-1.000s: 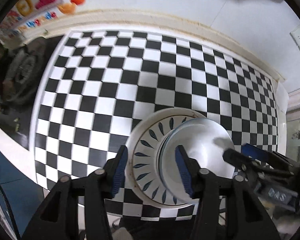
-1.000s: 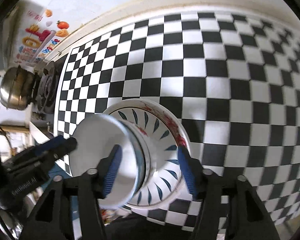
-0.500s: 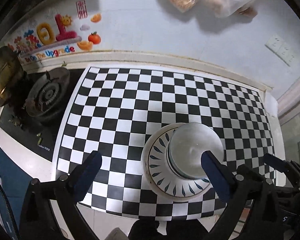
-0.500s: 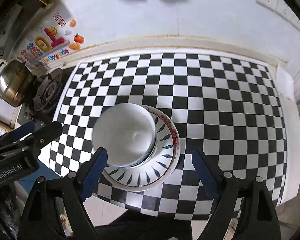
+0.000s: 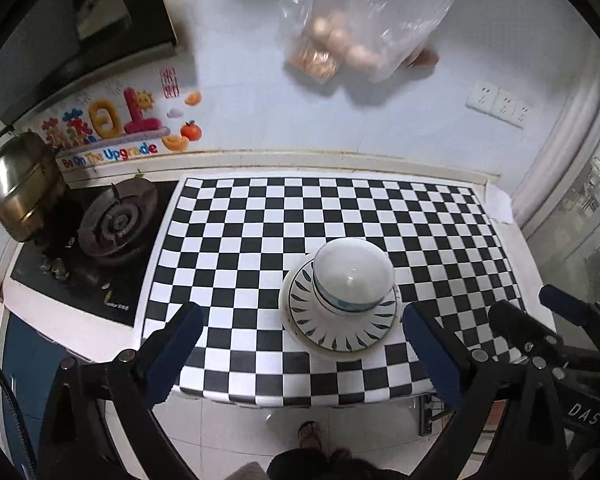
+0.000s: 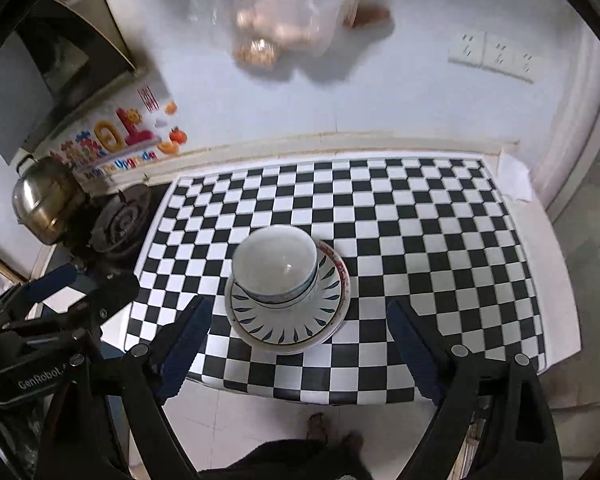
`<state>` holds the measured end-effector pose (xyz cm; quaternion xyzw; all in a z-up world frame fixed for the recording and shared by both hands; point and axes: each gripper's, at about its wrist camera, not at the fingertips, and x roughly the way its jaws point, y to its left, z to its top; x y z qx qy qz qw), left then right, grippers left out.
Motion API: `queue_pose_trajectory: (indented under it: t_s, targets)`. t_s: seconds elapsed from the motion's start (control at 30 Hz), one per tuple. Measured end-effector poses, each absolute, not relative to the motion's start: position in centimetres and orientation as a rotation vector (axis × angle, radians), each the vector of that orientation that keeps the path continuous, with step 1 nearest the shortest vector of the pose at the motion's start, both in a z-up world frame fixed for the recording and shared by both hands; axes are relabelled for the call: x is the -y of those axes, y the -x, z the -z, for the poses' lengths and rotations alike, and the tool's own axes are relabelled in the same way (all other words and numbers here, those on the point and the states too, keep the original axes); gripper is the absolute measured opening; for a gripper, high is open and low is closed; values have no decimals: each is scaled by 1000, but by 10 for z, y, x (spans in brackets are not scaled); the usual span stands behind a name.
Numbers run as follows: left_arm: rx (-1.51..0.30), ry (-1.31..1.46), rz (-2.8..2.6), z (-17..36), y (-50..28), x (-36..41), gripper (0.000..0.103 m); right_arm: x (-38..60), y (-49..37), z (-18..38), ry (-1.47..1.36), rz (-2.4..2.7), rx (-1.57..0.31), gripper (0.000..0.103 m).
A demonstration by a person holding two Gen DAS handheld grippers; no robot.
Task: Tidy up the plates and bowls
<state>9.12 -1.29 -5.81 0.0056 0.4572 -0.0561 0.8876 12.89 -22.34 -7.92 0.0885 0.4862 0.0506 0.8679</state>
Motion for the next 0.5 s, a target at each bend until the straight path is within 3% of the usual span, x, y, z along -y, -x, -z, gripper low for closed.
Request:
queue_pose_trajectory:
  t_s: [0.5]
  targets:
    - [-816, -3, 49, -7, 54, 13, 102, 232, 39, -23, -136, -111, -815, 94]
